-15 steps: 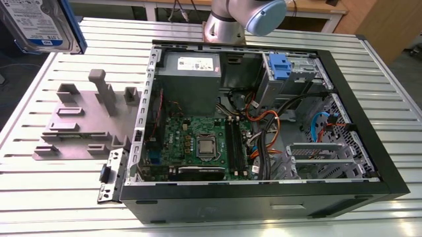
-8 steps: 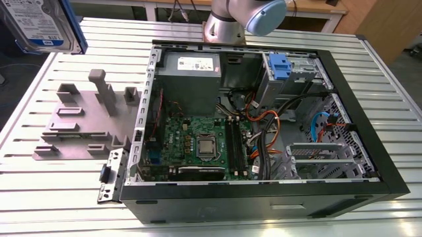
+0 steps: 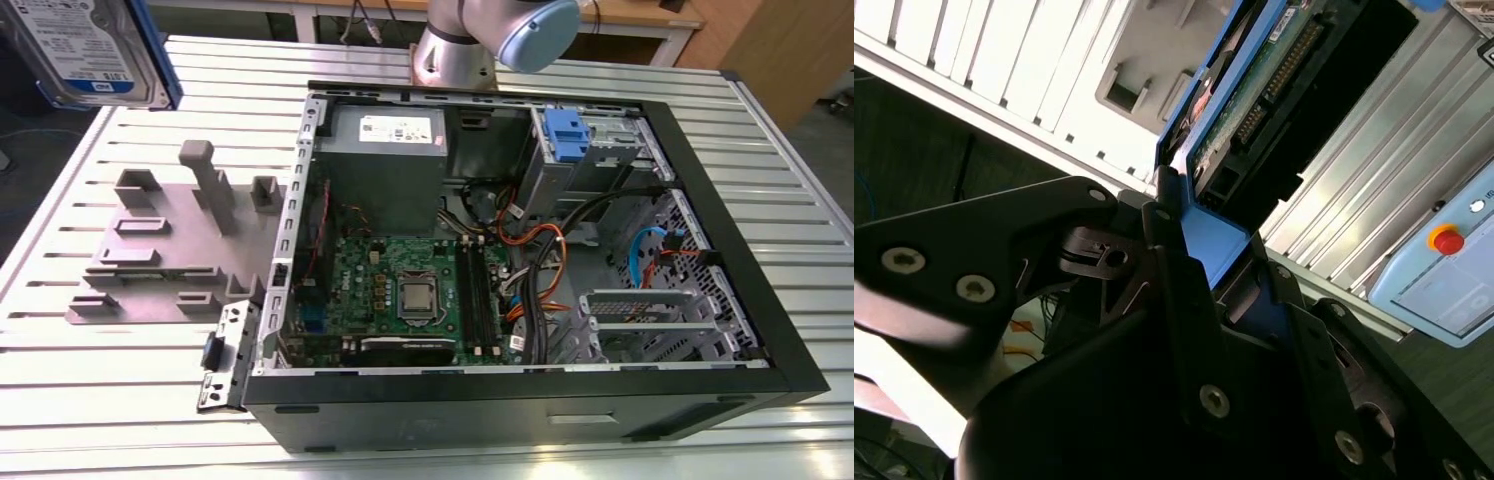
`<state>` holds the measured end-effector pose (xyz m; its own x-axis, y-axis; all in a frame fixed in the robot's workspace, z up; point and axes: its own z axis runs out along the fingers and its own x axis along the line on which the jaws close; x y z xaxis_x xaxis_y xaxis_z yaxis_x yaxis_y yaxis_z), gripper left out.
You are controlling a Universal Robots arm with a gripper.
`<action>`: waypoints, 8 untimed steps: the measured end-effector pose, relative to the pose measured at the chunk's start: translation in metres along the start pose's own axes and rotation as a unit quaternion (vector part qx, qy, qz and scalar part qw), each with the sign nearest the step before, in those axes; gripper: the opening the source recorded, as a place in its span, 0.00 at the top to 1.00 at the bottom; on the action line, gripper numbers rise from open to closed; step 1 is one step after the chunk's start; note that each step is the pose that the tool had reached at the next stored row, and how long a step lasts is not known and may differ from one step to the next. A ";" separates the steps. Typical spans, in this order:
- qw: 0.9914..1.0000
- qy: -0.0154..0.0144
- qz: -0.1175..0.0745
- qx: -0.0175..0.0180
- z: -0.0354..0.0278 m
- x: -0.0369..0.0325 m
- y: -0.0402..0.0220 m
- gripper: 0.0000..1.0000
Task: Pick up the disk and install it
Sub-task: 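Pick up the disk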
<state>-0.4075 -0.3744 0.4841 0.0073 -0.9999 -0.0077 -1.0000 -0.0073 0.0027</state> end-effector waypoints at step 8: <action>1.000 0.000 0.000 0.000 0.0000 0.0002 -0.0020 0.64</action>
<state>-0.4055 -0.3745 0.4842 0.0072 -0.9999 -0.0077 -1.0000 -0.0073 0.0027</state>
